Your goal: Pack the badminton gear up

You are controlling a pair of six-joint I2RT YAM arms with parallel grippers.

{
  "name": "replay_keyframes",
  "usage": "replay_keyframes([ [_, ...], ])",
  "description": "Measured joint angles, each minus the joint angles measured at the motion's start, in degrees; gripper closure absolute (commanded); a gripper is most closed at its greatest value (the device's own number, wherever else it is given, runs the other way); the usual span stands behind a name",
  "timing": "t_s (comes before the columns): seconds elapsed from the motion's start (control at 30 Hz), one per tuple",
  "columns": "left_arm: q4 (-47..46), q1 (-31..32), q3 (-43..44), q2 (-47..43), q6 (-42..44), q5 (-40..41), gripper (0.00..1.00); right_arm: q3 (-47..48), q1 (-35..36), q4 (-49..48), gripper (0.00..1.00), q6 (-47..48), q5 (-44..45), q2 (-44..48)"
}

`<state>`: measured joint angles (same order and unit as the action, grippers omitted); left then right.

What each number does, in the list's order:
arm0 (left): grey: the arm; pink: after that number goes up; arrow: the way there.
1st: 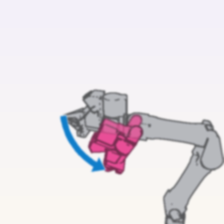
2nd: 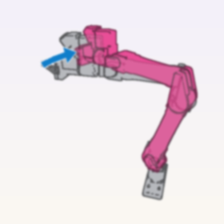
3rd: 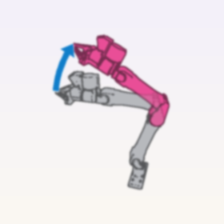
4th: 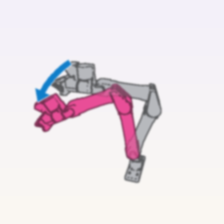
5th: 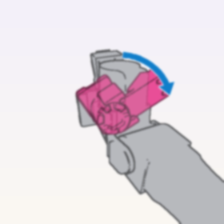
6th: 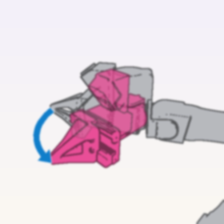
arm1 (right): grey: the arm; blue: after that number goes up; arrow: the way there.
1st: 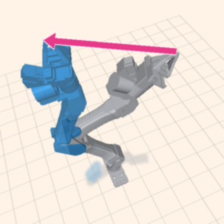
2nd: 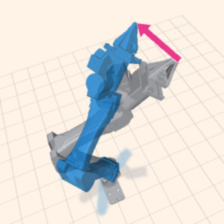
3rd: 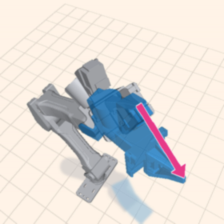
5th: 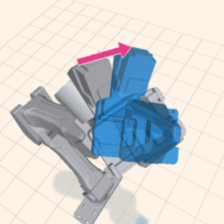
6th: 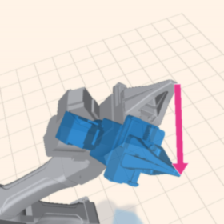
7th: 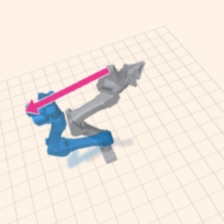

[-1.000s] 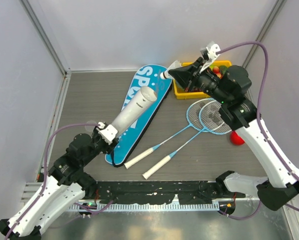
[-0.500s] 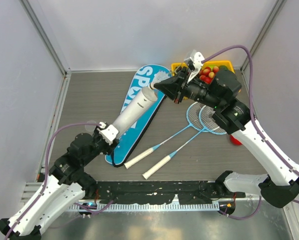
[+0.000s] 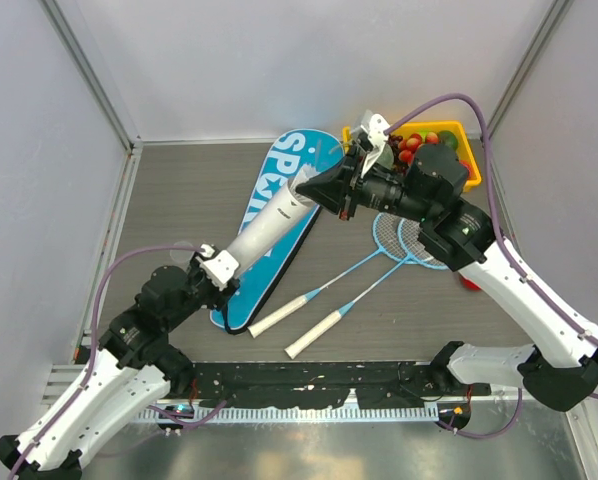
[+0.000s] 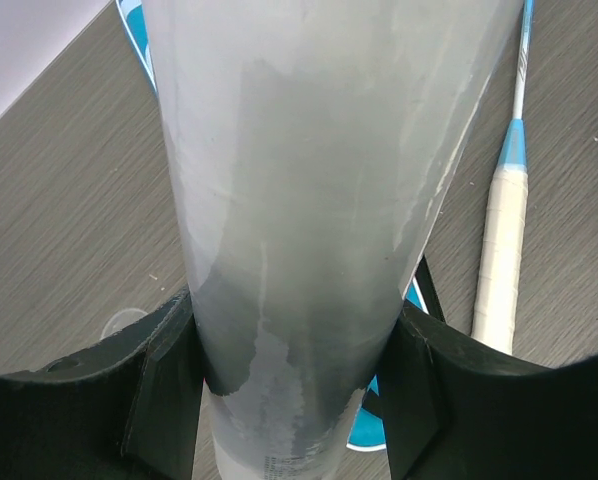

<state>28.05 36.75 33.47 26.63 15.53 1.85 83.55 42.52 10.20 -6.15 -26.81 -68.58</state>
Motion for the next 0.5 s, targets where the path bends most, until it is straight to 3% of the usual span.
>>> replay_keyframes([
  [0.5, -2.9, 0.0, -1.4, -1.9, 3.0, -8.3, 0.84, 0.2, 0.1, 4.1, 0.94, -0.7, -1.0, 4.5],
])
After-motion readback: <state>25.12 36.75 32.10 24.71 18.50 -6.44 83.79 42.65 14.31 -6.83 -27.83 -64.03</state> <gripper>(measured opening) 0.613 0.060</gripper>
